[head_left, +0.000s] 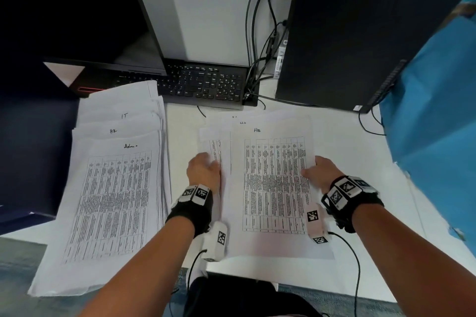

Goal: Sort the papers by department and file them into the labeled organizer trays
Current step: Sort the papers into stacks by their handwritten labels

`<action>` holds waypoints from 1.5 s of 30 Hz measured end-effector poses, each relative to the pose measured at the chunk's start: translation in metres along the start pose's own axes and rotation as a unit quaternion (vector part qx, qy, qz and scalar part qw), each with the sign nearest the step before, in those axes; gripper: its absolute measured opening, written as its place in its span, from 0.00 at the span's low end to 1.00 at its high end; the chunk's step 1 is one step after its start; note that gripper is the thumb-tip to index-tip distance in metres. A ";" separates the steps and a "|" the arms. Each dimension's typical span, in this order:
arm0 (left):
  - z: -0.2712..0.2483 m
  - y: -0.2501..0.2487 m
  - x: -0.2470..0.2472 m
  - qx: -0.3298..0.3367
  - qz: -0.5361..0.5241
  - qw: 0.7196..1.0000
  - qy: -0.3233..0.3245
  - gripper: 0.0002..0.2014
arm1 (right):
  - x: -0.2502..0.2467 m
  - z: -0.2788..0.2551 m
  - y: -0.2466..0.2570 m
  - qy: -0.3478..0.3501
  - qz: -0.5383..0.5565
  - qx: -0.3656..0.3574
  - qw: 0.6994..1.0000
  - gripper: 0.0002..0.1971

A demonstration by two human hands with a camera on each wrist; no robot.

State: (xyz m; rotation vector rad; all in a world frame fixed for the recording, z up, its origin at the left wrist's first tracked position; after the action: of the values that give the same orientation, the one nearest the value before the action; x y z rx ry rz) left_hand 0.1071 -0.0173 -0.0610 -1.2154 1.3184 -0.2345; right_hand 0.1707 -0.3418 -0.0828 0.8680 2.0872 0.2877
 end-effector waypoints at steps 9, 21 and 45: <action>0.013 0.021 -0.006 -0.077 -0.035 0.996 0.023 0.24 | 0.000 -0.001 0.001 -0.007 0.016 -0.020 1.000 0.12; 0.056 -0.030 0.004 0.041 0.194 0.973 0.121 0.33 | 0.008 -0.003 0.004 0.030 -0.002 -0.043 0.999 0.16; 0.052 -0.008 0.008 -0.096 -0.228 0.966 0.076 0.14 | 0.000 -0.013 0.007 0.003 0.053 -0.102 0.993 0.11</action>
State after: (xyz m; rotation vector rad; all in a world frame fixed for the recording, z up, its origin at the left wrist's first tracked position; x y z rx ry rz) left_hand 0.1561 0.0009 -0.0709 -1.6896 1.1966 -0.5475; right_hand 0.1642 -0.3351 -0.0713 0.8554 1.9793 0.5501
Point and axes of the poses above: each hand's wrist, its own z-axis towards the middle knuckle, its own x-axis out of the palm, y = z × x, the point moved 9 cm from there along z, towards the middle knuckle, and after that the axes turned 5 degrees about -z, right-handed, at the moved point
